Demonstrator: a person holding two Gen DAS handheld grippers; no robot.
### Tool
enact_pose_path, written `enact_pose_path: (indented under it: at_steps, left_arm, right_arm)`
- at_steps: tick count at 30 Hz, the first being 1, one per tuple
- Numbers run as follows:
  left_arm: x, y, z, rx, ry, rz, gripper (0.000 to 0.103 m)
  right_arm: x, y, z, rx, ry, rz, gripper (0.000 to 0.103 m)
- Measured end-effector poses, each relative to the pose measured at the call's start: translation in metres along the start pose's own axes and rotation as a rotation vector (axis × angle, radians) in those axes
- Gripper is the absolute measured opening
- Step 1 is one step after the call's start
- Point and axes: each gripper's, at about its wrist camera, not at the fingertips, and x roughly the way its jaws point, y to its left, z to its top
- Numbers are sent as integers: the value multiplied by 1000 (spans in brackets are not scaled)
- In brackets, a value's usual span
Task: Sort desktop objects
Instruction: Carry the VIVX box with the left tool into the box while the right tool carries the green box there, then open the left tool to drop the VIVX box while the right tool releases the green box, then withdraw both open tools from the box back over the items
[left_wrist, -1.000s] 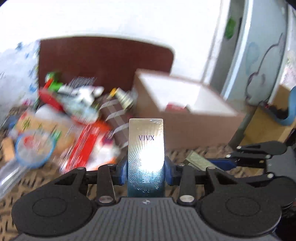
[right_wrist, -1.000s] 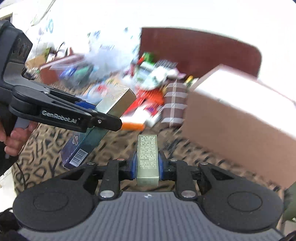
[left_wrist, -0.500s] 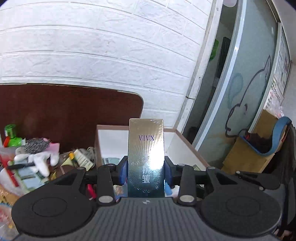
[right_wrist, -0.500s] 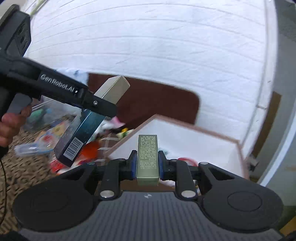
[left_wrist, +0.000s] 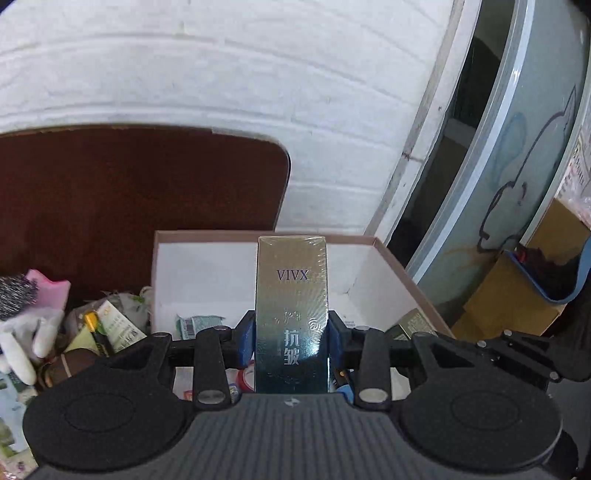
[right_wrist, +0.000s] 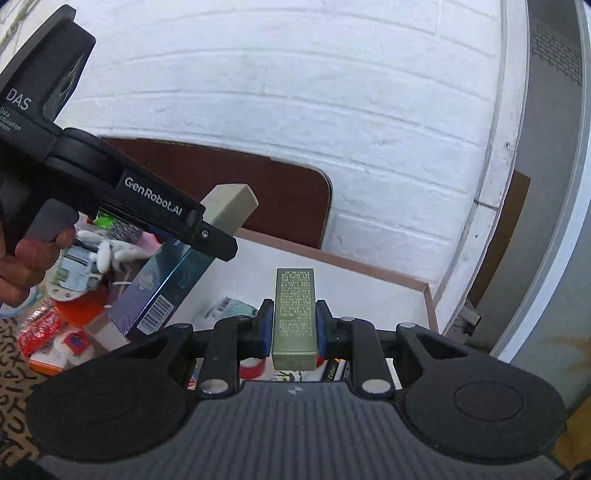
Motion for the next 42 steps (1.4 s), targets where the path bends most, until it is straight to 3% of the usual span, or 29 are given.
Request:
enact_pose_path:
  at_steps: [9, 17, 18, 19, 20, 21, 22, 26, 32, 42]
  left_arm:
    - [55, -5, -16, 33, 115, -1, 40]
    - [68, -5, -26, 76, 159, -24, 41]
    - [69, -6, -25, 79, 155, -40, 49]
    - [67, -6, -24, 73, 153, -59, 59]
    - [64, -6, -24, 59, 149, -68, 78]
    - [60, -6, -23, 45, 137, -72, 83]
    - [57, -5, -23, 34, 119, -78, 83]
    - [48, -5, -23, 3, 94, -100, 85]
    - [33, -11, -31, 22, 82, -76, 85]
    - [-24, -32, -51, 74, 15, -55, 86]
  right_arm:
    - [51, -6, -22, -23, 168, 12, 21]
    - [62, -1, -30, -39, 217, 11, 20]
    - [61, -3, -31, -29, 213, 15, 21]
    - [60, -4, -31, -20, 213, 20, 24]
    - [60, -6, -31, -13, 214, 21, 28]
    - [60, -6, -31, -8, 214, 15, 46]
    - [58, -7, -32, -4, 207, -4, 57]
    - [48, -8, -35, 1, 188, -31, 61]
    - [32, -9, -37, 30, 158, -72, 86]
    - [-14, 7, -31, 80, 84, -45, 86]
